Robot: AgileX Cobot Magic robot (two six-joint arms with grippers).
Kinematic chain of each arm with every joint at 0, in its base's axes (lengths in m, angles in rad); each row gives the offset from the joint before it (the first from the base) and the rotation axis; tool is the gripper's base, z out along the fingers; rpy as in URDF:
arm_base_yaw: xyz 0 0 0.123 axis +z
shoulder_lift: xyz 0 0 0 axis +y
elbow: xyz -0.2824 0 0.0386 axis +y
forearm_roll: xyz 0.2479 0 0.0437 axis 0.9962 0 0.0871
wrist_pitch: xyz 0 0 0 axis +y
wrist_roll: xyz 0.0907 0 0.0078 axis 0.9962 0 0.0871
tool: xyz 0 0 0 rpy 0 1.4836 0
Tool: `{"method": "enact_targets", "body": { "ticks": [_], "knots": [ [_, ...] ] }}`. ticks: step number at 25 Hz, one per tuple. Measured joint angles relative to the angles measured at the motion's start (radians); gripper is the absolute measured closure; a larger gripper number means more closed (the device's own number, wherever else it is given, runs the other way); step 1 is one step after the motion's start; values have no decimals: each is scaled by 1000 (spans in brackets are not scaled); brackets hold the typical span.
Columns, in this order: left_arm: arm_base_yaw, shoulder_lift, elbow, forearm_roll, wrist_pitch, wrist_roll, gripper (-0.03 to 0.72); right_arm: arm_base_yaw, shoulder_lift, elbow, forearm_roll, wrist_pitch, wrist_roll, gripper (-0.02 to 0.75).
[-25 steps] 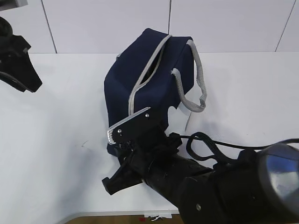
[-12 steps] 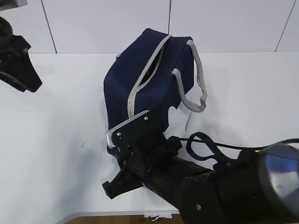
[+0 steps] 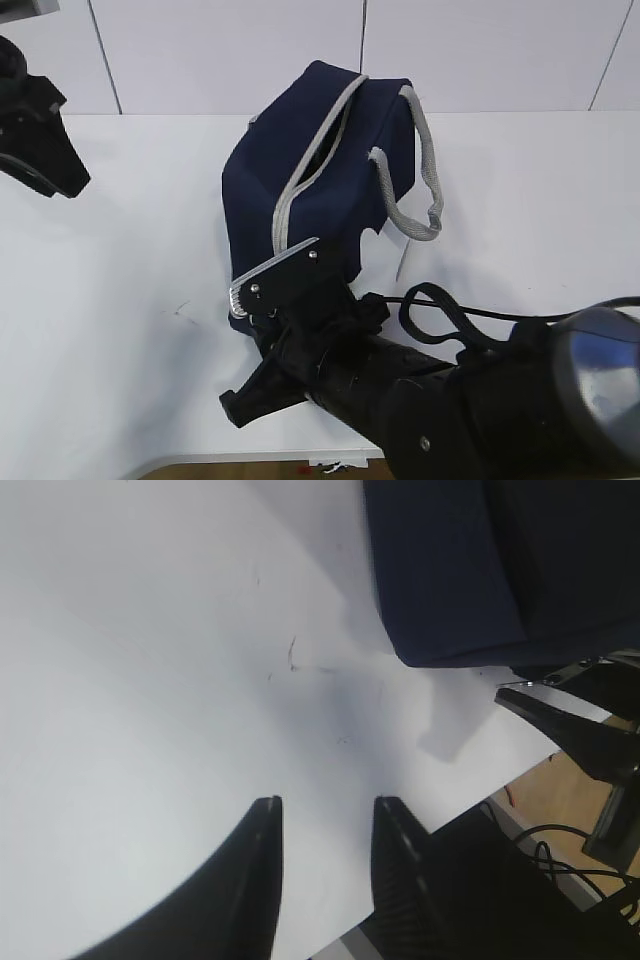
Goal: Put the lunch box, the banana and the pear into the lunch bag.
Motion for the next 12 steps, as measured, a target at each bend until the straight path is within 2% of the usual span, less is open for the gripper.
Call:
{"method": "enact_targets", "body": {
  "ticks": [6,12],
  "knots": [
    [0,0,0,0,0,0,454,0,0,0,0,0,0,632],
    [0,0,0,0,0,-2,454,0,-2,0,0,9,0,733]
  ]
}}
